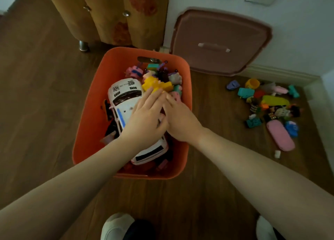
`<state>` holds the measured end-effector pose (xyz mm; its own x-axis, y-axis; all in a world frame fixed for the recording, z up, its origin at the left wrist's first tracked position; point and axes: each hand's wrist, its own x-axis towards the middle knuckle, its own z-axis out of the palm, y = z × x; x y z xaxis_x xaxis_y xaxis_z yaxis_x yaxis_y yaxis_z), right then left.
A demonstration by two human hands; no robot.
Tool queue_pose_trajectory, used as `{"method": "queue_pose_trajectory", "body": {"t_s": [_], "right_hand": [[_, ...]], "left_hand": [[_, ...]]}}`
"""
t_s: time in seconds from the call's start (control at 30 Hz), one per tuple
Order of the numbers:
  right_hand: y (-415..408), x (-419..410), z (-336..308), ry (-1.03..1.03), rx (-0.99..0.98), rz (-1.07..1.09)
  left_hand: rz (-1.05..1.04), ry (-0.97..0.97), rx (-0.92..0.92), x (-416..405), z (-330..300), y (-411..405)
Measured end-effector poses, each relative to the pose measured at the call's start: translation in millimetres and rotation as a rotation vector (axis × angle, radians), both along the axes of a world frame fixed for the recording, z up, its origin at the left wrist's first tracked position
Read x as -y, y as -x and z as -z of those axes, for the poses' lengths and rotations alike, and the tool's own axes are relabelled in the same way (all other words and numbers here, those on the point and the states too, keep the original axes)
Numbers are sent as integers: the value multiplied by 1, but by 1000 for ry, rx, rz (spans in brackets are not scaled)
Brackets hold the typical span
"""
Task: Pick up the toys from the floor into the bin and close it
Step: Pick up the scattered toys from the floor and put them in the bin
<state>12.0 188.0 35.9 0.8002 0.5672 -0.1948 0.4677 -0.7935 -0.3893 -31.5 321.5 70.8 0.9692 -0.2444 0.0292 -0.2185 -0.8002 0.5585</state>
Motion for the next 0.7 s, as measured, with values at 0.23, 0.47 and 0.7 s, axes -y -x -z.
{"method": "queue_pose_trajectory", "body": {"t_s": [0.23,0.47,0.7], "right_hand": [[9,141,-8,39,169,43],[20,338,58,172,-132,607],[40,446,105,295,-419,680]], "left_hand": [[303,2,108,114,0,-26],[468,-246,-116,248,37,-52],[363,-484,-358,346,90,-78]]}}
